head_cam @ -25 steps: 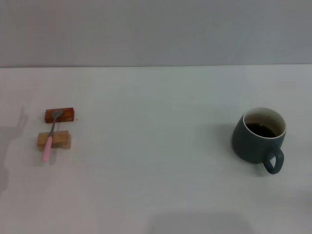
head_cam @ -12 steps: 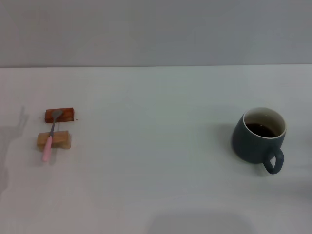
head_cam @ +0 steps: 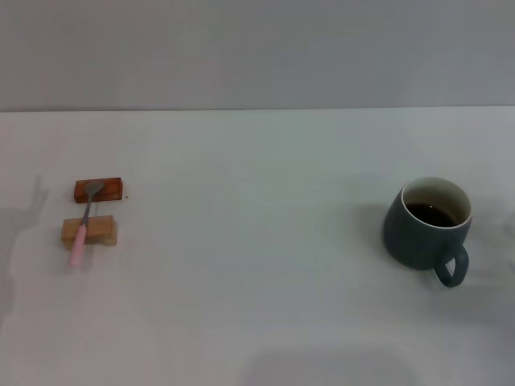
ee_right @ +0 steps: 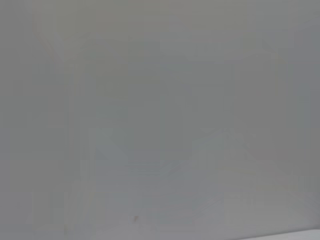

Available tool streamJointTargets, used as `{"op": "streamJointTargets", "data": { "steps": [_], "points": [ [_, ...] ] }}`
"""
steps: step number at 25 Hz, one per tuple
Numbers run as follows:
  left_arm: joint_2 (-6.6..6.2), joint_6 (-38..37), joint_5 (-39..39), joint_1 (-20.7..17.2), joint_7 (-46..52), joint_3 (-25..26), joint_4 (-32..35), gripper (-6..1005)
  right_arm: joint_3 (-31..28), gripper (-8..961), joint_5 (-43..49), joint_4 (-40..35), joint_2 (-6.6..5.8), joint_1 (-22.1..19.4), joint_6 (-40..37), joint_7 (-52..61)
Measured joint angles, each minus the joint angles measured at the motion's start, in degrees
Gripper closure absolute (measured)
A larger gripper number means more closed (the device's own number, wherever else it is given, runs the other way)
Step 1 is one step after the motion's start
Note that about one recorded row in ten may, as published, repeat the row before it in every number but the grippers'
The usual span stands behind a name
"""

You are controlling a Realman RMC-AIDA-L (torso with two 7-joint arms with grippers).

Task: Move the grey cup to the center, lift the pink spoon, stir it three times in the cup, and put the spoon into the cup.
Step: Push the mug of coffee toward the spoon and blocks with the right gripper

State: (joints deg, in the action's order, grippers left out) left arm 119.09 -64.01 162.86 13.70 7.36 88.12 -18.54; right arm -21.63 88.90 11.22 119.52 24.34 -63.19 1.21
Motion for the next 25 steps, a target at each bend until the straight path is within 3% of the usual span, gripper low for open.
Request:
{"op": "streamJointTargets", "data": {
  "steps": [25],
  "points": [
    [0.0, -0.7, 0.0, 0.0, 0.0, -0.1, 0.0, 182, 5.0, 953, 0.1, 2.3, 0.08, 2.1, 3.8, 0.1]
  ]
}}
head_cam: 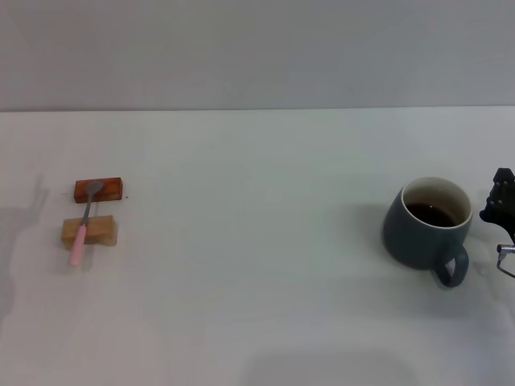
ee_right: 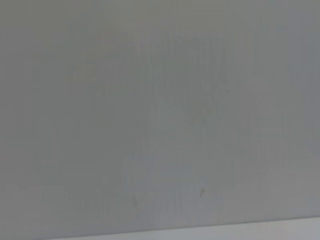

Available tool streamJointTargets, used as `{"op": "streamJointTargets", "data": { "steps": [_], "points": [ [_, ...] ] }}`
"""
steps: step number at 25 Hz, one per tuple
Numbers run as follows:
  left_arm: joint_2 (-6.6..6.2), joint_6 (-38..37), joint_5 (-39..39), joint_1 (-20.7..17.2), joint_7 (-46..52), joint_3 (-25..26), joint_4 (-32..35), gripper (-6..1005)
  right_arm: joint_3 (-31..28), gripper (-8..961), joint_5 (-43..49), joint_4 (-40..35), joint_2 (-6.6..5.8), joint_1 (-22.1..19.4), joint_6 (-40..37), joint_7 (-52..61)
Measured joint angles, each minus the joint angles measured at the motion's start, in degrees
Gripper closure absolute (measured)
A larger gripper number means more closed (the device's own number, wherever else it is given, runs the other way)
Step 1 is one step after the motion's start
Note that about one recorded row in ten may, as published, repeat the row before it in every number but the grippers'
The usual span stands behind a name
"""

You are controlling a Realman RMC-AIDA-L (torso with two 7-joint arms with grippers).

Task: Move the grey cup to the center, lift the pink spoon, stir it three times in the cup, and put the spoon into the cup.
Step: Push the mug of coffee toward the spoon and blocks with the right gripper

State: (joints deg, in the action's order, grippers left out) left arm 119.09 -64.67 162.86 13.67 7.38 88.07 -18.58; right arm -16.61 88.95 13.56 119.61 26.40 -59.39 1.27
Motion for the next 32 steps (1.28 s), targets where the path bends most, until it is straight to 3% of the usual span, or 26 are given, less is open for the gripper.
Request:
{"op": "streamJointTargets", "data": {
  "steps": [18, 32],
  "points": [
    [0.0, 0.0, 0.0, 0.1, 0.0, 0.0, -0.1, 190, 3.1, 953, 0.1, 1.8, 0.01, 1.7, 2.8, 0.0],
    [0.0, -0.4, 0.0, 0.0, 0.1, -0.6, -0.2, 196, 3.1, 953, 8.6, 6.8, 0.01, 3.6, 5.1, 0.2]
  ]
}}
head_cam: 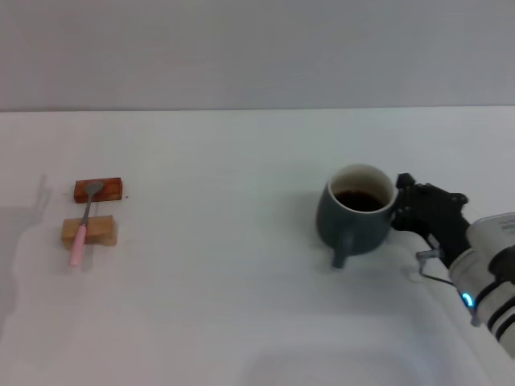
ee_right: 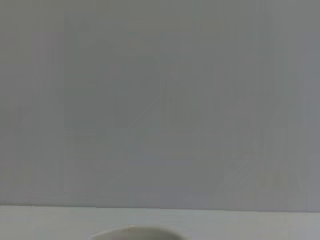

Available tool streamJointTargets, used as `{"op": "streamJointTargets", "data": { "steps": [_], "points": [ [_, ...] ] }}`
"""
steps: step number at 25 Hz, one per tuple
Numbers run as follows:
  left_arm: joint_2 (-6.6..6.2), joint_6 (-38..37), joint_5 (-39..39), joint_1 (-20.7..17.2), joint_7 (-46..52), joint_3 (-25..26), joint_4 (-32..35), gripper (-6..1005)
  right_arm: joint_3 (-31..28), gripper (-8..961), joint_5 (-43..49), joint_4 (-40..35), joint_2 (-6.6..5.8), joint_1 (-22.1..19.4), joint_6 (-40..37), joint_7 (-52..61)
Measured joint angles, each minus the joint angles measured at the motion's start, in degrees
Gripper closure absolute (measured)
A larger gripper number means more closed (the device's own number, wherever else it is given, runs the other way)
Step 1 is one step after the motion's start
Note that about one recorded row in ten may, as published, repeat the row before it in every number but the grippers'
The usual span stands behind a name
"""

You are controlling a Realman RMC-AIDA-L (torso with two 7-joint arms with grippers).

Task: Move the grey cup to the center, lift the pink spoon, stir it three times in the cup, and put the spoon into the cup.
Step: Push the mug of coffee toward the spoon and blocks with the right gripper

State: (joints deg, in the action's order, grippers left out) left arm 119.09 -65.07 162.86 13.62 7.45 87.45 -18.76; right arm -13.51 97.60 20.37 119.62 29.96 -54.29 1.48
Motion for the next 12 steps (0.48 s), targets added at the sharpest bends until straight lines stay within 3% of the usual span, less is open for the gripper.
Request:
{"op": "streamJointTargets", "data": {
  "steps": [12],
  "points": [
    [0.0, -1.0, 0.0, -0.4, 0.1, 0.0, 0.2, 202, -0.1, 954, 5.4, 3.9, 0.0, 0.9, 3.1, 0.2]
  ]
}}
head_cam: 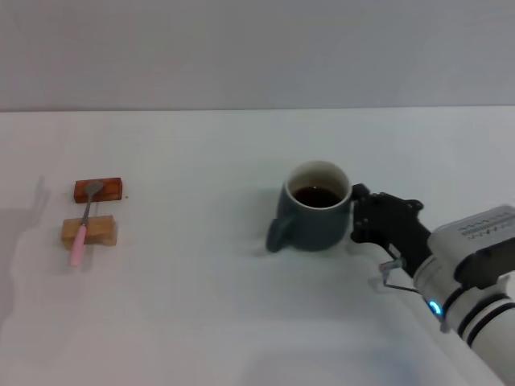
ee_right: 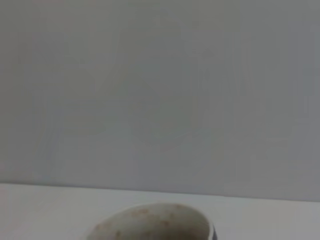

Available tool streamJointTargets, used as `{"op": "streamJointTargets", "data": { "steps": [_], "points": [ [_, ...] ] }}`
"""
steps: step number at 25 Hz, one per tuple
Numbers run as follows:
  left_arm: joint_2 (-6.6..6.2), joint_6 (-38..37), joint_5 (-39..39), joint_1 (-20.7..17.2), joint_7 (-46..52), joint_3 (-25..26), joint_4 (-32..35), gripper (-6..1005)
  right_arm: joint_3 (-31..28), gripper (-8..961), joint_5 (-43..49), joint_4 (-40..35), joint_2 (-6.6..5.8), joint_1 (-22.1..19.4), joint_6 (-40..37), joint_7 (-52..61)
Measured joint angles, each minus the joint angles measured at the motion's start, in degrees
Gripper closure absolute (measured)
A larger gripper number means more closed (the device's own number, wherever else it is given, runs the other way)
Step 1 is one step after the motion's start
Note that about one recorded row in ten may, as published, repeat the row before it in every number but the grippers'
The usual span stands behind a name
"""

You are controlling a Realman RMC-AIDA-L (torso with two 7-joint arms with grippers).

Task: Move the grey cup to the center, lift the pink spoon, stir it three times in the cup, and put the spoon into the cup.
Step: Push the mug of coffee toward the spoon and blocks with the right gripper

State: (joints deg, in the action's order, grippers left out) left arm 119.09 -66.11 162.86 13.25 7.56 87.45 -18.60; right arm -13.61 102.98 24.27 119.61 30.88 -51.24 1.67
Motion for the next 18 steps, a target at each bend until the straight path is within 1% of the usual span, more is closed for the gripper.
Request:
{"op": "streamJointTargets", "data": {
  "steps": [4, 9, 14, 18],
  "points": [
    [0.0, -0.1, 0.0, 0.0, 0.0, 0.0, 0.0, 203, -0.2, 955, 3.3, 1.4, 0.0, 0.6, 1.4, 0.0],
    [0.0, -0.1, 0.0, 0.0, 0.0, -0.1, 0.1, 206, -0.3, 954, 4.2, 2.2, 0.02, 0.7, 1.9, 0.0],
    [0.0, -0.4, 0.0, -0.1, 0.0, -0.1, 0.1, 208, -2.0, 954, 3.6, 0.5, 0.11, 0.1, 2.0, 0.1],
    [0.0, -0.5, 0.0, -0.1, 0.1, -0.3, 0.1, 210, -4.9, 954, 3.5, -1.3, 0.1, 0.4, 2.6, 0.1]
  ]
}}
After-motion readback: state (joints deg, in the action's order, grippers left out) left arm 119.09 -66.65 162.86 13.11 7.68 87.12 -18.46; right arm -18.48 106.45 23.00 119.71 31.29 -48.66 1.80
